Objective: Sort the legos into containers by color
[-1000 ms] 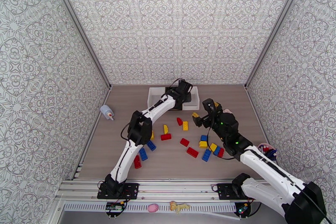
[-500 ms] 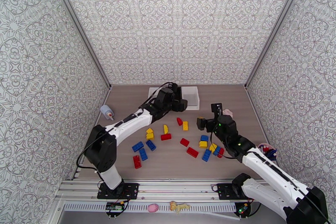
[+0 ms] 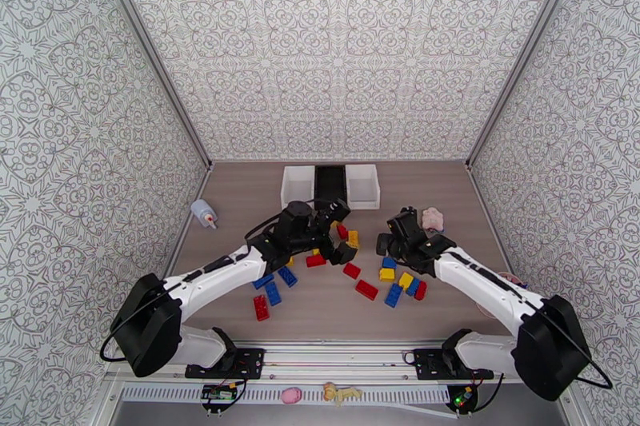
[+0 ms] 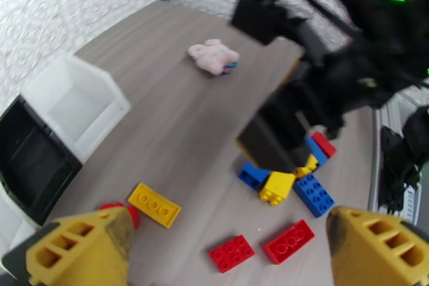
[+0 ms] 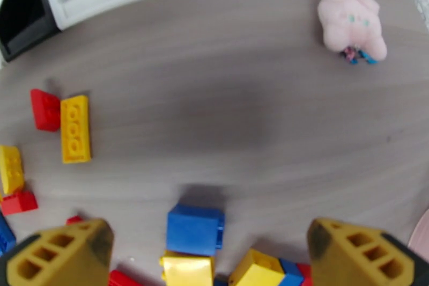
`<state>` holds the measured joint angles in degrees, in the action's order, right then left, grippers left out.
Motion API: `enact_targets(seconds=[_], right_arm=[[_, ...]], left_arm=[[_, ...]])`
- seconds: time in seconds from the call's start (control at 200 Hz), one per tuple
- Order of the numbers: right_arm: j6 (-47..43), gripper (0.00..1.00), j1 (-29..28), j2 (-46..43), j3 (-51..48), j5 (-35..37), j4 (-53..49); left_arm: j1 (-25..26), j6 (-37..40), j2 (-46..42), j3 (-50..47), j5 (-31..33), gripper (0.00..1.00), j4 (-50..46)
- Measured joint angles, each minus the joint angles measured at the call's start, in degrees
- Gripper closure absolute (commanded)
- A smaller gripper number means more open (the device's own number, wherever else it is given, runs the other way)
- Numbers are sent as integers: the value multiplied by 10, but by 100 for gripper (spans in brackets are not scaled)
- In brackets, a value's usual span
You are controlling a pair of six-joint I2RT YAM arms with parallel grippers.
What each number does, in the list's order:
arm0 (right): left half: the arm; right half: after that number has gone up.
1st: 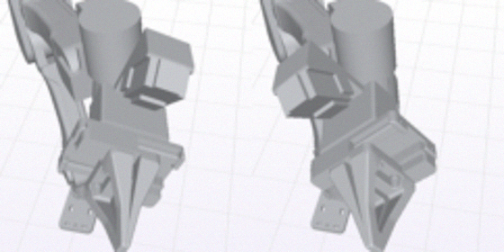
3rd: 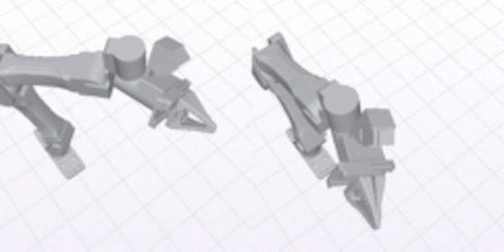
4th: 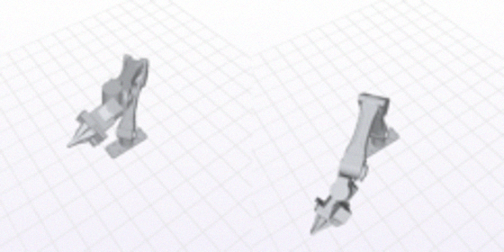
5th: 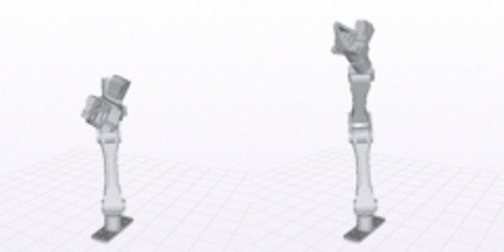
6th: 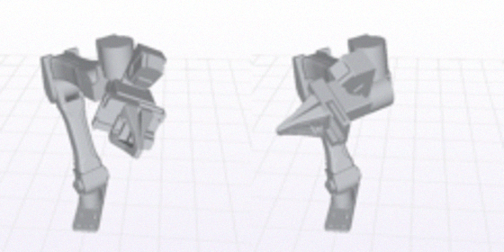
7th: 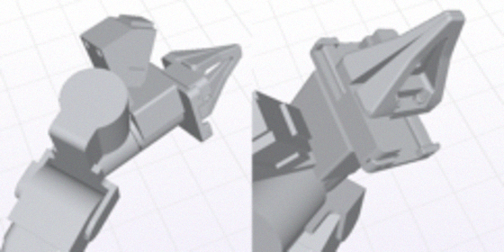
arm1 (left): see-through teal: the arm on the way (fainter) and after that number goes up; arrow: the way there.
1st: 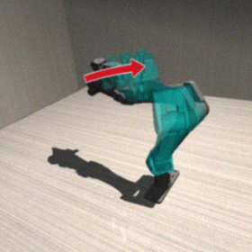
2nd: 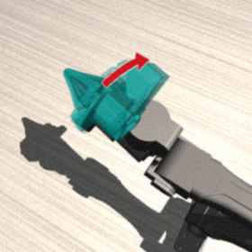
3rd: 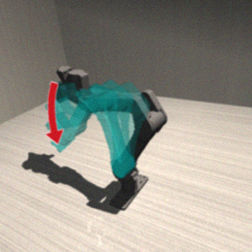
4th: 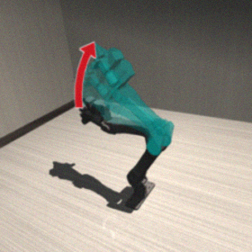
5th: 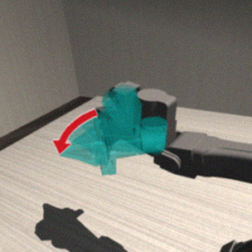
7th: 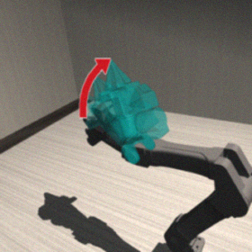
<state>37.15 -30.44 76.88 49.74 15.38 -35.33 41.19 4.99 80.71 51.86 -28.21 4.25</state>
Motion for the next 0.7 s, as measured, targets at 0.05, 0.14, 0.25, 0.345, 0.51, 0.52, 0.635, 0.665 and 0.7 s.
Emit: enact_targets(seconds=[0.05,0.14,0.25,0.345,0.51,0.52,0.635,0.665,0.7], right_arm=[[3,2,1,20,6,-14,-4],[6,4,2,54,13,-34,-10],[7,8,3,85,17,-56,-14],[6,12,3,101,17,-66,-16],[4,23,5,120,17,-74,-15],[7,24,5,121,17,-74,-15],[8,31,5,132,17,-77,-10],[7,33,5,134,17,-78,-9],[7,35,5,136,17,-78,-7]], left_arm=[[2,21,0,0,-21,0,-3],[6,54,0,2,-43,0,-23],[8,80,0,7,-63,0,-43],[8,92,0,8,-69,0,-50],[10,103,0,8,-75,0,-56],[10,103,0,8,-75,0,-57],[11,106,0,8,-77,0,-59],[11,107,0,8,-77,0,-61],[12,107,0,8,-77,0,-62]])
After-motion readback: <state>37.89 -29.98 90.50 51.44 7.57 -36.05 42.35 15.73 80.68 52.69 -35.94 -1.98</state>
